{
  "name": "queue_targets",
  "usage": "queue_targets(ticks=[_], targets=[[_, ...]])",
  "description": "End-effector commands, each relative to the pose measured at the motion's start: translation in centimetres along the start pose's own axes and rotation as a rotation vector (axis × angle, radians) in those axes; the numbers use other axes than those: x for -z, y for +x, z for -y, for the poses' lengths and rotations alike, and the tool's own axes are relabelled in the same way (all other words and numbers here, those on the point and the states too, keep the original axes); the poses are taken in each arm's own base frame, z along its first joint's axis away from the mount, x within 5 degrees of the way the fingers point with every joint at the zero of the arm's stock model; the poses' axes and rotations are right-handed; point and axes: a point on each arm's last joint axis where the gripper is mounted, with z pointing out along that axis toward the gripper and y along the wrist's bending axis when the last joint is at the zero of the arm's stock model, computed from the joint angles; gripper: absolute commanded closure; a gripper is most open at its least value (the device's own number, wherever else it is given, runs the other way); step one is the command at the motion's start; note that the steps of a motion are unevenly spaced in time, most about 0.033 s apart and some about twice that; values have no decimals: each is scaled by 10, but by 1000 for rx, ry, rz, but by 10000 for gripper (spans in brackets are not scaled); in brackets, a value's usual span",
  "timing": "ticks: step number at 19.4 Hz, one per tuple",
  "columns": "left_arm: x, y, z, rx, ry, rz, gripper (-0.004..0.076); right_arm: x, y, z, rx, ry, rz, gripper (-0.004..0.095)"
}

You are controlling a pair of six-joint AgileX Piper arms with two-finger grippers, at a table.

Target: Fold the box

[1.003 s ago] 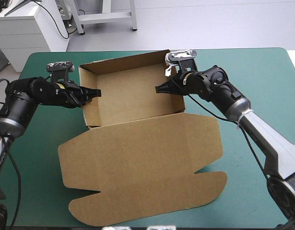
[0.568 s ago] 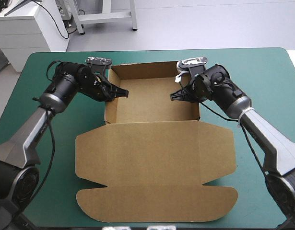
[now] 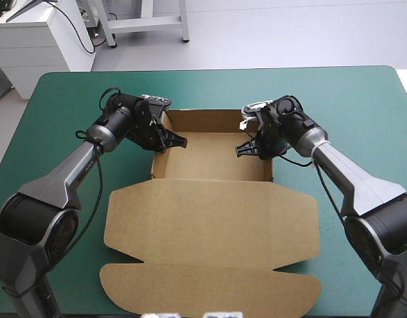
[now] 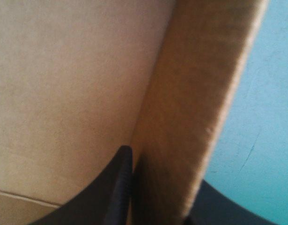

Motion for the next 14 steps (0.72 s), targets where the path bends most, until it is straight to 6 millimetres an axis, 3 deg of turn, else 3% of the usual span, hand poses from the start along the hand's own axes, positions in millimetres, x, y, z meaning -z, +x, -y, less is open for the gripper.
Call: queue_targets(ticks=[1,5,9,14], targets=[[33,-9,9,-33,26,127,543,32,-9,-2,36,-24,138,442],[34,-8,8,-37,19,110,339,33,-11,0,13,-6,163,393],[51,-14,7,-46,6,123,319,51,-15,6,39,43,206,393],[124,-36,-2,-93,-151,241,319,92,-30,9,15,37,308,394]])
